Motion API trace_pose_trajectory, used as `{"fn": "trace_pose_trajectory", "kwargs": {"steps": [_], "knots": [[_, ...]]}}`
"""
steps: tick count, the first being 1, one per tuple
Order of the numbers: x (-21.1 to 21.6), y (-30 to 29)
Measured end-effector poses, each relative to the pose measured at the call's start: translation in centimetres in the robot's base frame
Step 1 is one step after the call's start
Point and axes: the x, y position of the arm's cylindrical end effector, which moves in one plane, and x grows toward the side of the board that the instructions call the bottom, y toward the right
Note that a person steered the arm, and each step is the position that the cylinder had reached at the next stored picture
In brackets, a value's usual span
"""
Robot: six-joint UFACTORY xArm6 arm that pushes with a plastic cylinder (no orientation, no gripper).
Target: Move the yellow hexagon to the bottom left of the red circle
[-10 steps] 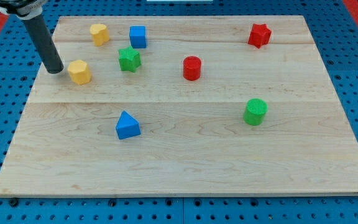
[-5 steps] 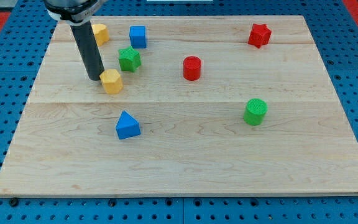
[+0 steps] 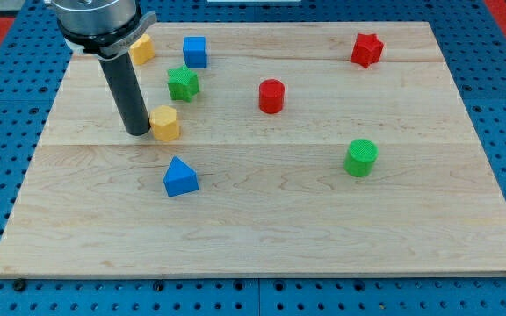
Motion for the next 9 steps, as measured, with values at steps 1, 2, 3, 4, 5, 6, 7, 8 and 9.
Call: {"fn": "trace_pose_trajectory", "kwargs": {"steps": [1, 2, 3, 4, 5, 6, 7, 8, 9], "knots": [[0.0, 0.7], [0.0, 1.9], [0.0, 3.6], [0.0, 5.5], [0.0, 7.7], [0.0, 9.3], [0.0, 9.4], [-0.8, 6.9], [-3.5, 5.8]]}}
